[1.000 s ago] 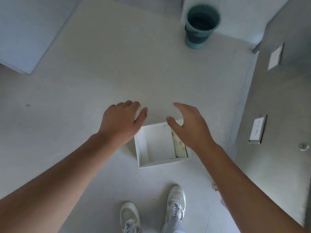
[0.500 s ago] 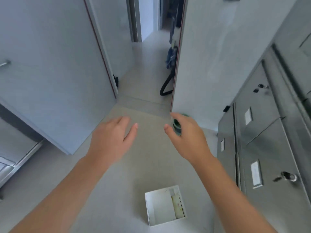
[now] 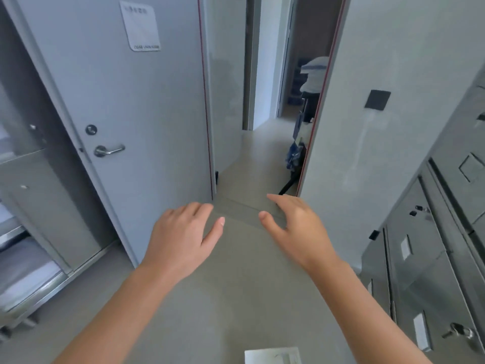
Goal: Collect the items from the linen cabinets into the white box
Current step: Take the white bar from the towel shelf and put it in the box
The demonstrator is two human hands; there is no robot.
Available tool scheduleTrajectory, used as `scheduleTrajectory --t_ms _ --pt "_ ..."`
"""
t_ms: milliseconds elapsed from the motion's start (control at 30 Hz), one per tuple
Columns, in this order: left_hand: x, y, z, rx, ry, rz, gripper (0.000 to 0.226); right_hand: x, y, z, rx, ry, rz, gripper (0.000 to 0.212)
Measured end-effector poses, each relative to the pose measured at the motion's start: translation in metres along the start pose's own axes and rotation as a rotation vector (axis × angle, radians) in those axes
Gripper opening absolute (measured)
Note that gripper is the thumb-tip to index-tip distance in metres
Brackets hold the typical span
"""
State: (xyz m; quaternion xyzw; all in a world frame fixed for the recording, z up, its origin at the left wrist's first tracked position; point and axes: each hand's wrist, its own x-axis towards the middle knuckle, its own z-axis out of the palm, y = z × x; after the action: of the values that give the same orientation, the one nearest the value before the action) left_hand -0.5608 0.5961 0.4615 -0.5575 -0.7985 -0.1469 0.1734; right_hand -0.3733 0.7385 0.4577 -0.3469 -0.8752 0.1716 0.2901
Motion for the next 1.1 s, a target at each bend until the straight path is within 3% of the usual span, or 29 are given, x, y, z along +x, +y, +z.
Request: scheduleTrajectory --t_ms 300,500,900,1100 --pt "-0.068 -0.084 -0.067 0.118 0.049 -0.356 0.052 0.036 -0.107 0.066 0.117 -0.168 -0.296 0.052" --pt "-0.15 -0.101 -0.11 0.274 0.055 -0.747 0.058 0.031 -0.188 0.118 0.3 -0.386 -0.571 0.054" --pt "-0.35 0.014 -0.199 0.613 0.06 -1.386 0.052 -0.132 -0.313 0.138 0.611 -0.81 -1.109 0.051" --pt "-0.41 0.062 -0.234 0.741 0.142 -1.548 0.054 -0.196 -0.357 0.107 0.711 -0.87 -1.252 0.052"
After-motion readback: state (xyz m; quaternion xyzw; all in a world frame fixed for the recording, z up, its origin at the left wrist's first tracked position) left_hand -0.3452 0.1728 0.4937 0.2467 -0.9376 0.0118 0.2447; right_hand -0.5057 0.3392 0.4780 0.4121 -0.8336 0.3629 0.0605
